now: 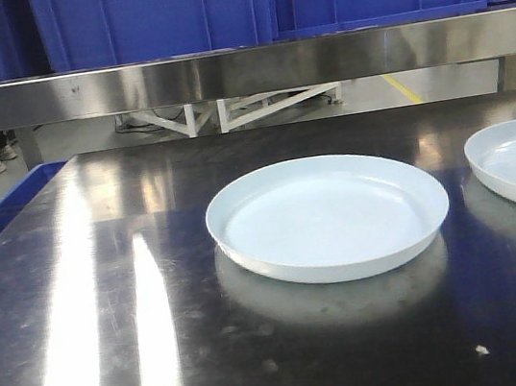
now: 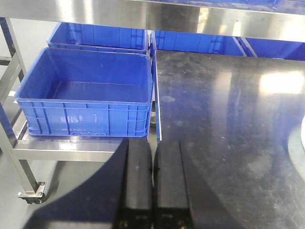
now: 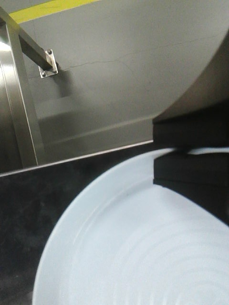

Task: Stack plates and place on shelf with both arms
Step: 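Lift the plate and lower it onto the centered plate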

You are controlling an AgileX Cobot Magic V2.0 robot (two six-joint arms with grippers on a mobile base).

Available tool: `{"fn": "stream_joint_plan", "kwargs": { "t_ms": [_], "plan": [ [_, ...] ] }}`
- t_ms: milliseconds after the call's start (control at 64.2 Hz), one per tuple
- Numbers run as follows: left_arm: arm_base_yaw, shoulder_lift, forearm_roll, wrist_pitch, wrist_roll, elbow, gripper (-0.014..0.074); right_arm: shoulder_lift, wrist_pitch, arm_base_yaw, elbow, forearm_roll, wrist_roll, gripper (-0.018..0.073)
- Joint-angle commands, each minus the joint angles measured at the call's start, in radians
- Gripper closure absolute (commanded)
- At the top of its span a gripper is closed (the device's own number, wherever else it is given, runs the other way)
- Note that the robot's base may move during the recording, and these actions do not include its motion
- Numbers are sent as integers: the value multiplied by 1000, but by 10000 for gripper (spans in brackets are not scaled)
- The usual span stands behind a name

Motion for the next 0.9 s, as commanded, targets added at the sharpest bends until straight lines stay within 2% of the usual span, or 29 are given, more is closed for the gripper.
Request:
{"fn": "stream_joint_plan", "kwargs": {
  "t_ms": [0, 312, 483, 623, 888],
  "plan": [
    [2, 2, 1, -80, -9, -30, 512, -45, -10, -5, -39, -18, -3, 531],
    [2, 2, 1, -80, -9, -30, 512, -219, 7, -3, -160, -18, -3, 540],
    [2, 2, 1, -80, -9, -30, 512, -283, 50, 40, -210, 21, -3, 540],
    [2, 2, 1, -80, -9, -30, 512, -285, 71, 140, -217, 52, -3, 540],
    [2, 2, 1, -80, -9, -30, 512, -254, 49, 415, -217, 53, -3, 540]
  ]
}}
